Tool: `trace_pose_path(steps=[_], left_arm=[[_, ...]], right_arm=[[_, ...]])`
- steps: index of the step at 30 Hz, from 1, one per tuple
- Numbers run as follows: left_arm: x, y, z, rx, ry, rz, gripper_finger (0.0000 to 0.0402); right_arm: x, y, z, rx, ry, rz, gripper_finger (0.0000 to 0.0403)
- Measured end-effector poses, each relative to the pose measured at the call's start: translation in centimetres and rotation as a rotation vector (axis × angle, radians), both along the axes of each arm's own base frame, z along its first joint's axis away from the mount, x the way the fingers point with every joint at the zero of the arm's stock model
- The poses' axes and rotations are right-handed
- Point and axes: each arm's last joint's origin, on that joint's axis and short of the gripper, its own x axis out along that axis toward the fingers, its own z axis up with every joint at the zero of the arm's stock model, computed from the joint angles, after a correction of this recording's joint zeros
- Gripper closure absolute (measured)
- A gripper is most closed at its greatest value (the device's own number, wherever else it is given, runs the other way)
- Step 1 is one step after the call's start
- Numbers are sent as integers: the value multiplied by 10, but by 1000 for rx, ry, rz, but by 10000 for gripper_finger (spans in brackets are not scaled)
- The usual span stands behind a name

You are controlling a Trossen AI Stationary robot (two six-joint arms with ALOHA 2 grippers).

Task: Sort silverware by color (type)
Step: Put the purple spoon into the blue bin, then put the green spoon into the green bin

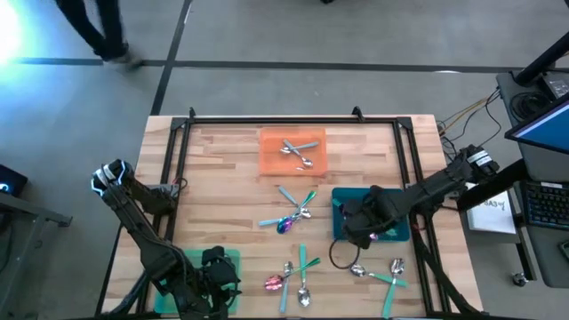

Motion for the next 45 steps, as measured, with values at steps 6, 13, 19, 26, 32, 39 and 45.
trace_pose_path(steps=[6,13,19,26,32,39,45], left_arm=[[-1,0,0,0,3,-1,279],[-2,0,-1,4,14,-4,279],[-2,1,-5,4,24,8,279],[-3,2,-17,12,52,36,279],[-2,1,-20,50,55,2,279],[-5,2,-20,175,52,-145,279],[-9,5,-22,256,92,-201,279]], right_arm=[[3,-2,0,5,-12,-13,375],[2,-2,0,8,-11,-30,305],[0,8,-1,162,33,-112,275],[-21,51,-2,201,29,-203,288],[-46,90,-3,219,-44,-367,305],[-57,124,-19,276,-20,-577,303],[-58,147,-41,328,144,-689,288]])
